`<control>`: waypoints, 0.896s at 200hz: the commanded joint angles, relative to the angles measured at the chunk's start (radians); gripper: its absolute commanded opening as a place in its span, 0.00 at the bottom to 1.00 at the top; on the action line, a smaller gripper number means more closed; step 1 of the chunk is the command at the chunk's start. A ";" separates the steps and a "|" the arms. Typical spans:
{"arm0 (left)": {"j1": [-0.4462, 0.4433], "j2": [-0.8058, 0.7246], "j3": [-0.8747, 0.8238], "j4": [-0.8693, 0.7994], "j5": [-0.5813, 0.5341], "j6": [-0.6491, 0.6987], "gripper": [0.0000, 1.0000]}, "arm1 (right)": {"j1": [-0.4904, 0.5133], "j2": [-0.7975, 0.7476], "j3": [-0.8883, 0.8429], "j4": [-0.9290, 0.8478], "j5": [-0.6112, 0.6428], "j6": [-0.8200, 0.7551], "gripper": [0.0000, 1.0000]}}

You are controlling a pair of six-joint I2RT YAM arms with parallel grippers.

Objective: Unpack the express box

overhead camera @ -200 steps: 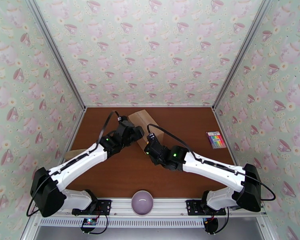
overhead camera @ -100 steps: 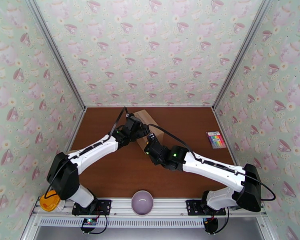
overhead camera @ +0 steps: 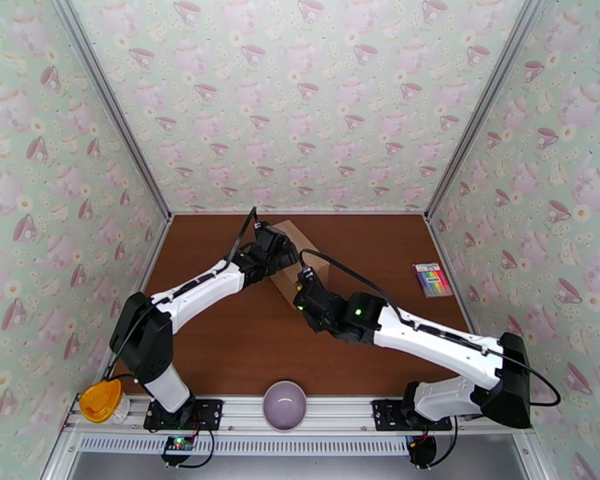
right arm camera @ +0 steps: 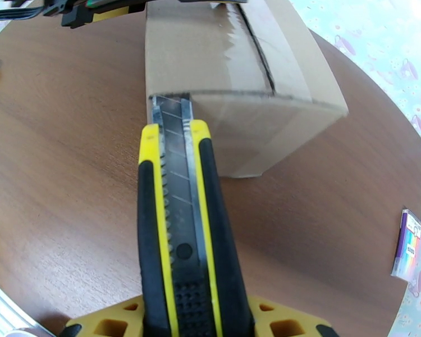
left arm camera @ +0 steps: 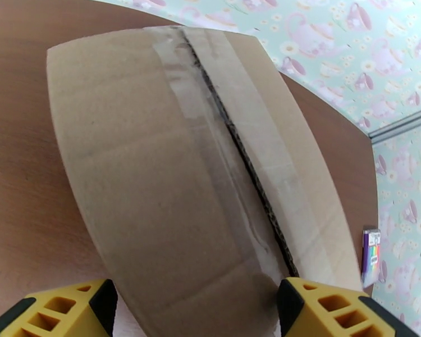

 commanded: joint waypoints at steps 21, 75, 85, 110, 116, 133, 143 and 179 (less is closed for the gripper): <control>0.043 0.046 0.026 -0.022 -0.050 0.032 0.80 | 0.012 -0.030 0.012 -0.034 0.002 0.026 0.00; 0.063 0.022 0.007 0.015 -0.044 0.060 0.80 | 0.012 -0.086 -0.008 -0.066 0.016 0.064 0.00; 0.063 0.010 -0.004 0.033 -0.038 0.061 0.80 | 0.012 -0.096 -0.009 -0.069 0.023 0.073 0.00; 0.062 -0.034 -0.027 0.069 -0.018 0.064 0.80 | -0.001 -0.099 0.000 -0.094 0.053 0.113 0.00; 0.063 -0.046 -0.029 0.071 -0.015 0.065 0.80 | -0.010 -0.101 -0.002 -0.093 0.052 0.124 0.00; 0.062 -0.085 -0.031 0.072 -0.008 0.071 0.80 | -0.046 -0.116 -0.009 -0.072 0.042 0.139 0.00; 0.063 -0.112 -0.034 0.069 -0.007 0.074 0.80 | -0.080 -0.124 -0.010 -0.057 0.028 0.139 0.00; 0.065 -0.216 -0.066 0.043 -0.027 0.086 0.81 | -0.213 -0.119 0.003 0.027 0.008 0.097 0.00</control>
